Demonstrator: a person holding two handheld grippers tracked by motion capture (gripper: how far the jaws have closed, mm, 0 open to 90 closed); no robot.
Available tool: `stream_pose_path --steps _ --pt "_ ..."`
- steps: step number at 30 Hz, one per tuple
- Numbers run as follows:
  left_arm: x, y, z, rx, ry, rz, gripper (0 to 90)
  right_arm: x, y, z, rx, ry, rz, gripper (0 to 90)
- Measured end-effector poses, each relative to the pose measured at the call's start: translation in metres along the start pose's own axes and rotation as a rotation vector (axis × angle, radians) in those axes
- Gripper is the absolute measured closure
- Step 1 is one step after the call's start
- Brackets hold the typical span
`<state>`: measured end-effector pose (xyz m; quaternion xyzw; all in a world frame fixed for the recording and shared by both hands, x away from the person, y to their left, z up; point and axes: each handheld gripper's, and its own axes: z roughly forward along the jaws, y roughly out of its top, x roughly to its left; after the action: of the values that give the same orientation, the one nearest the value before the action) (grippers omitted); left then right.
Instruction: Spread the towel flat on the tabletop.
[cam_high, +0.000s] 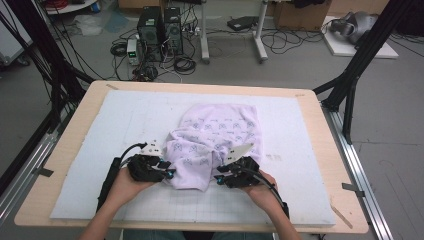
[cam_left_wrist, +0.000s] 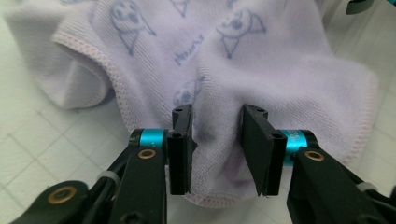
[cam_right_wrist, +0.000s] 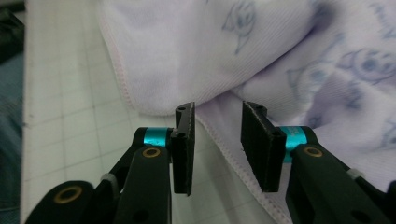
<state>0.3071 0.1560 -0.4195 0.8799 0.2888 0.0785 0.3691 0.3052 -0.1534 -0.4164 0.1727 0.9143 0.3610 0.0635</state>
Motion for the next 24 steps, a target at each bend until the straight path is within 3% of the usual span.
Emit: stream_pose_path --steps 4,7,9,12,16,24 --pt "0.002 -0.001 0.013 0.044 -0.008 0.013 75.9 0.001 -0.002 0.012 0.035 -0.023 0.004 70.5" --pt "0.001 0.0 0.013 0.037 -0.008 0.02 84.4 0.001 -0.003 0.022 0.055 -0.032 0.008 76.4" --pt "0.001 -0.001 0.009 0.029 -0.009 0.021 85.4 0.0 -0.005 0.022 0.039 -0.028 0.017 85.9" --pt "0.002 -0.001 -0.002 -0.015 -0.011 0.003 85.6 -0.005 -0.007 0.019 0.032 0.024 0.026 87.9" --pt "0.006 -0.003 -0.02 -0.094 -0.01 -0.02 85.4 -0.003 -0.011 0.005 0.023 0.034 0.008 88.1" --pt "0.006 -0.012 -0.042 -0.122 0.005 -0.025 85.5 0.002 -0.032 -0.042 -0.017 0.007 0.015 88.0"
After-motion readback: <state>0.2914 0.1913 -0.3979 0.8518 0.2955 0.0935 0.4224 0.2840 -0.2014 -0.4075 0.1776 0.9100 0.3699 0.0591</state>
